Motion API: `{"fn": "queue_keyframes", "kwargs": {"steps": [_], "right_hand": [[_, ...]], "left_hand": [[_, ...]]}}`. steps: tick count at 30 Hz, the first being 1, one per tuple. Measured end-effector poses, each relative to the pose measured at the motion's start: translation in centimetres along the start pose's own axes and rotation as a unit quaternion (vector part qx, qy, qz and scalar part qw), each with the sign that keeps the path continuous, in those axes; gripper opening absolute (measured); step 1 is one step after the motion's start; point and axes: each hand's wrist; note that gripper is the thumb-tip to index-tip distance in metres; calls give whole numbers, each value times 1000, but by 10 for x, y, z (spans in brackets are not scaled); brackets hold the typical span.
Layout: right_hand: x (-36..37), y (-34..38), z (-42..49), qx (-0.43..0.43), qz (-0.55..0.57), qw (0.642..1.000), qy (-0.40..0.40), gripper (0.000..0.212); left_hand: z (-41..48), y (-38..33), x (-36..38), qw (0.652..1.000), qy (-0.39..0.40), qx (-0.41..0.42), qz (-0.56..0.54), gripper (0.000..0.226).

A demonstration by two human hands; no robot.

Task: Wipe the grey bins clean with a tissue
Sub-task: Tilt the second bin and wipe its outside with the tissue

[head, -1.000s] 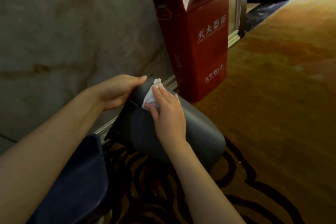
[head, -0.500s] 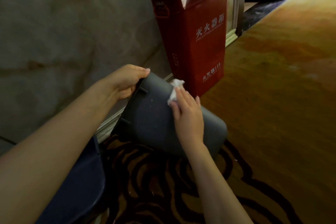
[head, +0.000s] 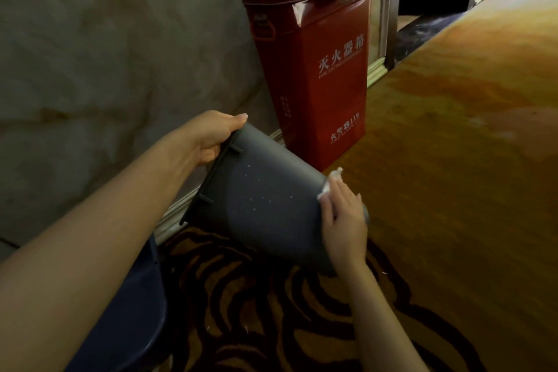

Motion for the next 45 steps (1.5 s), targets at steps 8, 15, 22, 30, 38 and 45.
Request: {"fn": "queue_keyframes", "kwargs": {"steps": [8, 15, 22, 30, 38, 45], "right_hand": [[34, 95, 19, -180, -26, 983, 37, 49], [33, 95, 39, -183, -78, 979, 50, 51], [19, 58, 54, -149, -50, 984, 86, 44], [-10, -56, 7, 98, -57, 992, 51, 44], [14, 26, 9, -30, -54, 998, -1, 50], [41, 96, 11, -167, -59, 984, 35, 55]], "left_hand": [[-5, 3, 3, 999, -1, 5, -37, 32], [-8, -1, 8, 1000, 18, 1, -12, 30], [2, -3, 11, 1000, 11, 5, -12, 32], [0, -11, 23, 1000, 3, 7, 27, 29], [7, -16, 35, 999, -45, -10, 13, 40], [11, -20, 32, 996, -72, -41, -42, 28]]}}
Point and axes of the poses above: each hand's wrist, its own z-axis towards the middle knuckle, its own x-axis out of the palm, y = z × x, and after that the axes turned 10 degrees about -x, right-handed
